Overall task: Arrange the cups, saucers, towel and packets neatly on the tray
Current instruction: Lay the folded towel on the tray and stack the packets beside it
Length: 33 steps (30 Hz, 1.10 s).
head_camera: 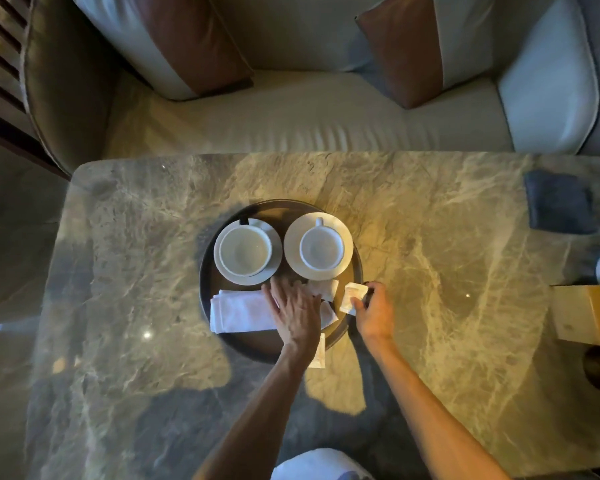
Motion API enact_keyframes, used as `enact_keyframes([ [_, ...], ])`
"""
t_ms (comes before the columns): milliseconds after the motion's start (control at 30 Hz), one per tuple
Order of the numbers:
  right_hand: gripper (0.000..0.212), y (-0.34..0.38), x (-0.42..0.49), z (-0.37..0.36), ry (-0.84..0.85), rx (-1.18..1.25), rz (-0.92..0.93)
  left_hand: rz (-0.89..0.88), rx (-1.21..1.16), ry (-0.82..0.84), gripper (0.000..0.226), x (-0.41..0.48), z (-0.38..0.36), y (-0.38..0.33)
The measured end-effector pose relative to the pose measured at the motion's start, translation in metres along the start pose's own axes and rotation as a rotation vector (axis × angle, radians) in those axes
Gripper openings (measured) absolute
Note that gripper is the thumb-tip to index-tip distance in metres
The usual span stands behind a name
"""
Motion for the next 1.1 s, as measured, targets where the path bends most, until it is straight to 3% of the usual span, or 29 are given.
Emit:
enact_keyframes([
  [133,0.034,-0.012,0.004,0.002,0.033,0.170,-0.051,0.104,-0.045,-0.019,0.058,0.011,-0.013,-0.015],
  [333,0.010,-0.021,0.009,0.008,0.161,0.490,-0.156,0.252,-0.201,-0.140,0.024,0.021,-0.015,-0.011],
  [467,0.006,-0.016,0.005,0.008,0.276,0.658,-0.254,0.263,-0.218,-0.156,0.021,0.018,-0.015,-0.011],
  [600,0.026,-0.009,-0.001,0.004,0.332,0.725,-0.261,0.261,-0.181,-0.120,0.022,0.010,-0.018,-0.011],
  [667,0.030,-0.008,-0.006,0.001,0.354,0.700,-0.232,0.233,-0.163,-0.138,0.019,0.004,-0.020,-0.013],
  [800,0.017,-0.007,-0.007,-0.006,0.337,0.681,-0.248,0.230,-0.168,-0.219,0.013,0.006,-0.018,-0.010],
  [900,0.013,-0.003,-0.002,-0.012,0.283,0.678,-0.275,0.216,-0.134,-0.187,0.016,0.015,-0.014,-0.010],
  [1100,0.022,0.012,0.003,-0.030,0.131,0.278,-0.245,0.146,-0.109,-0.108,0.024,0.017,-0.012,-0.006],
])
Point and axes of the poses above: each hand's wrist, its own x-axis towards the middle knuckle, its own z-axis out of the back of the hand, y = z × x, the point moved 4 cm from there along x, towards the middle knuckle, and after that the axes turned 3 degrees about y, right-handed, at the moved point
